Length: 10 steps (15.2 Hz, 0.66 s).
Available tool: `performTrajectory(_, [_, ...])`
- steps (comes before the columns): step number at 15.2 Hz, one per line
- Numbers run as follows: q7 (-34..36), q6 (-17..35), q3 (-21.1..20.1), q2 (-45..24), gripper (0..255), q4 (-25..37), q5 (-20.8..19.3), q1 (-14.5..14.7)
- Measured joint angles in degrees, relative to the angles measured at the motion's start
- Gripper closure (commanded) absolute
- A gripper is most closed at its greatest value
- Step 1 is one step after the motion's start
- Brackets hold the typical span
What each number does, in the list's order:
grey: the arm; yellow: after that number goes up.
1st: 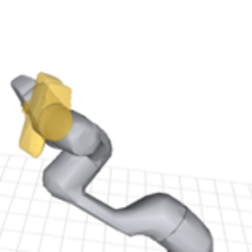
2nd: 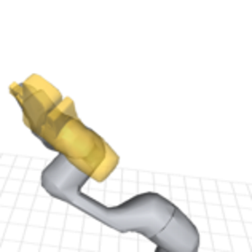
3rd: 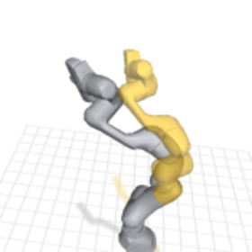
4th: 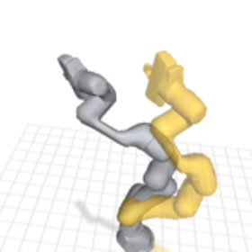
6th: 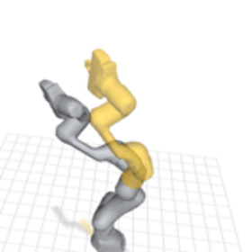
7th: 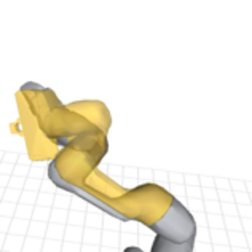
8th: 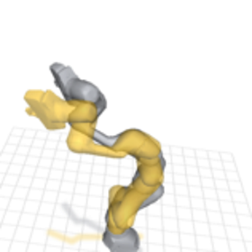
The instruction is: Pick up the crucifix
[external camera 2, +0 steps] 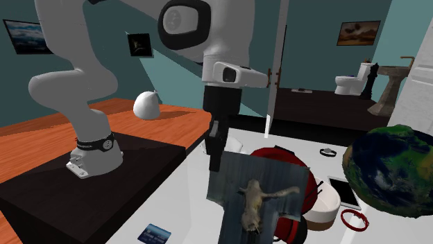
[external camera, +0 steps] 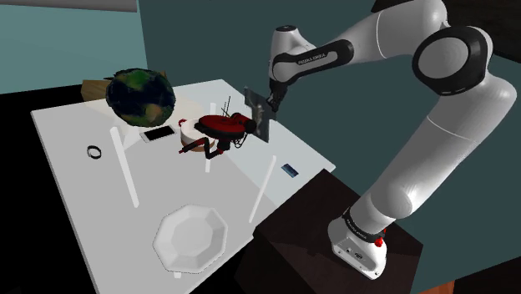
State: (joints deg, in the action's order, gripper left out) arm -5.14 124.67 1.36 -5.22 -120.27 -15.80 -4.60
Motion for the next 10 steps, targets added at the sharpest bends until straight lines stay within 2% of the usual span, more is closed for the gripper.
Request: performTrajectory(10, [-1.7,-6.6,-0.2,3.1,255,3.7,1.0,0.2])
